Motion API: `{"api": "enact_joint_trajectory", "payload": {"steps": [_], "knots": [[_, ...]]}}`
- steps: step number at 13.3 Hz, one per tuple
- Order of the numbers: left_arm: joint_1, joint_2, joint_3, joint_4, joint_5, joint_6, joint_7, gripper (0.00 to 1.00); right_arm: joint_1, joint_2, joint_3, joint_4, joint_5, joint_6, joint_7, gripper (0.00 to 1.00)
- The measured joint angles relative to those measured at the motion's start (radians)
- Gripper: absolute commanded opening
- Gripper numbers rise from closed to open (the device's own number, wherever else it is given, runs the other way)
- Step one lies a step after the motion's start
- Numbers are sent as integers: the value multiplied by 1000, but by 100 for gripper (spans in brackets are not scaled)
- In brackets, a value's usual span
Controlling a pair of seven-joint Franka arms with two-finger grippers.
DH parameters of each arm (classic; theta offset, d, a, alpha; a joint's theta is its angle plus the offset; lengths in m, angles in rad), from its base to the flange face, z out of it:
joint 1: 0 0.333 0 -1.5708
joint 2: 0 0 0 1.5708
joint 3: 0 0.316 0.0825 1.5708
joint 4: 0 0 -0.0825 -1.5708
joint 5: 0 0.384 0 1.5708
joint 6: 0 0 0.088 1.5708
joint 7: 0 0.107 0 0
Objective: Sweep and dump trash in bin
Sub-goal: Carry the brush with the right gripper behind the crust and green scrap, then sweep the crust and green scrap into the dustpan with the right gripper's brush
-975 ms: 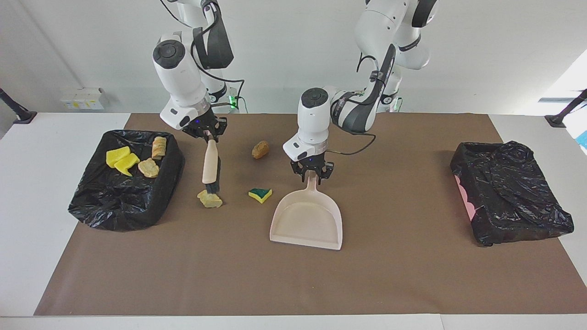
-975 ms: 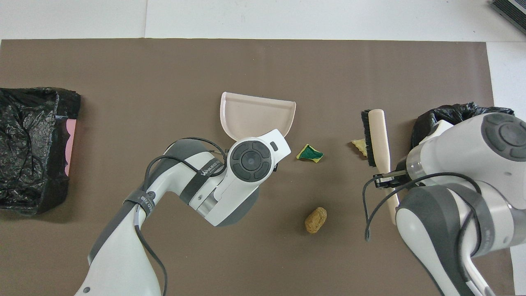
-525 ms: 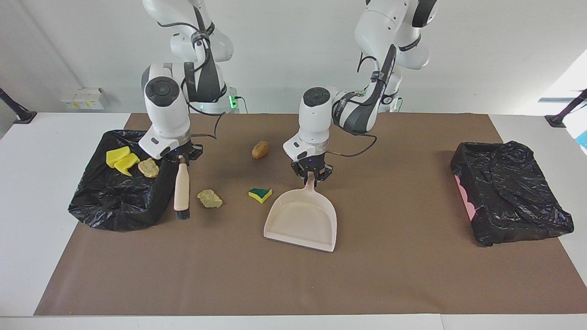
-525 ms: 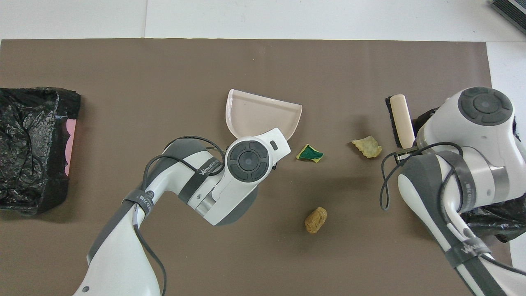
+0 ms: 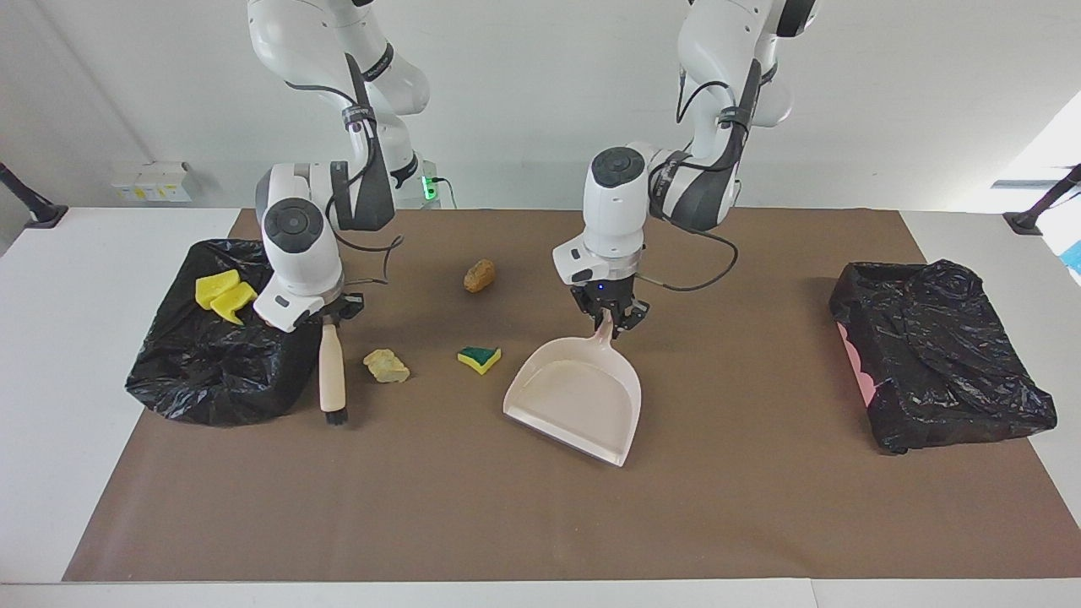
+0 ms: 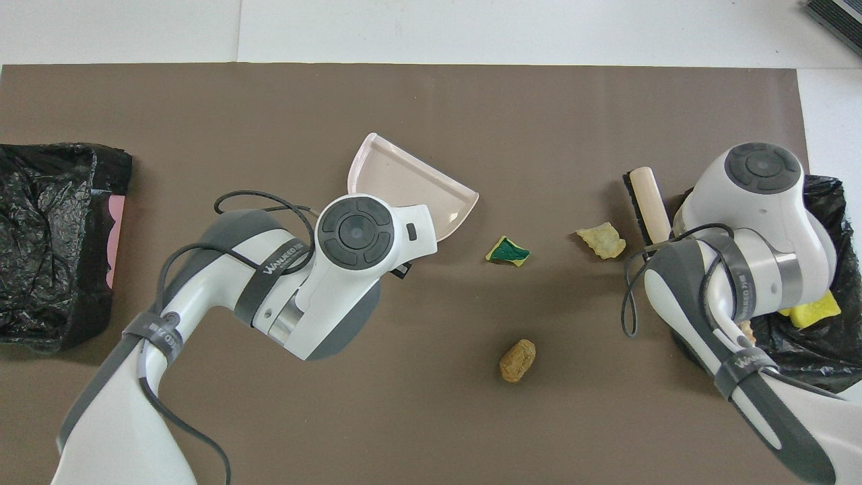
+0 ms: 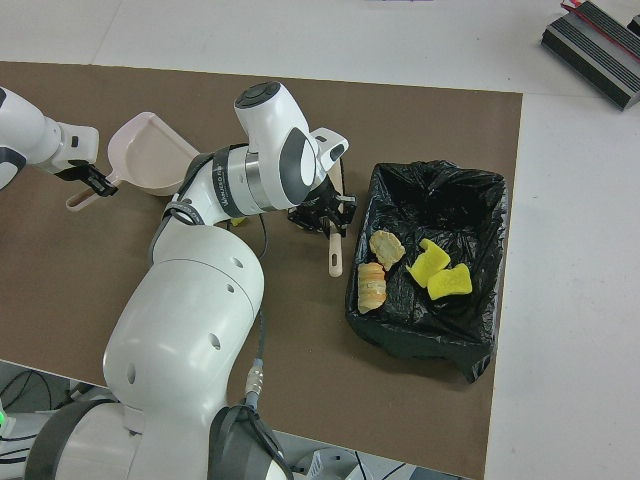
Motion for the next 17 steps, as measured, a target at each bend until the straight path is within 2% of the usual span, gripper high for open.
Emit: {"api": "enact_joint_trajectory", "payload": {"steps": [4,7,9,12,15,17], "knots": [[37,-27,0,-1,0,-99,302,0,76,3,6,-21,74,-4,29,0],[54,-40,-1,-26,0,-119,488,0,171,2,8,-24,160,-6,112,0],[52,-58,-11,-76,0,-111,523,0,239,2,9,-24,179,-6,177,0],[27,-75,-20,-146,0,-27,525,0,346,3,11,-24,222,4,304,0],[7,-76,-22,-167,1,7,527,0,412,4,12,-21,289,27,319,0],[-1,-81,-20,-190,7,30,527,0,443,2,13,-18,413,55,325,0]]}}
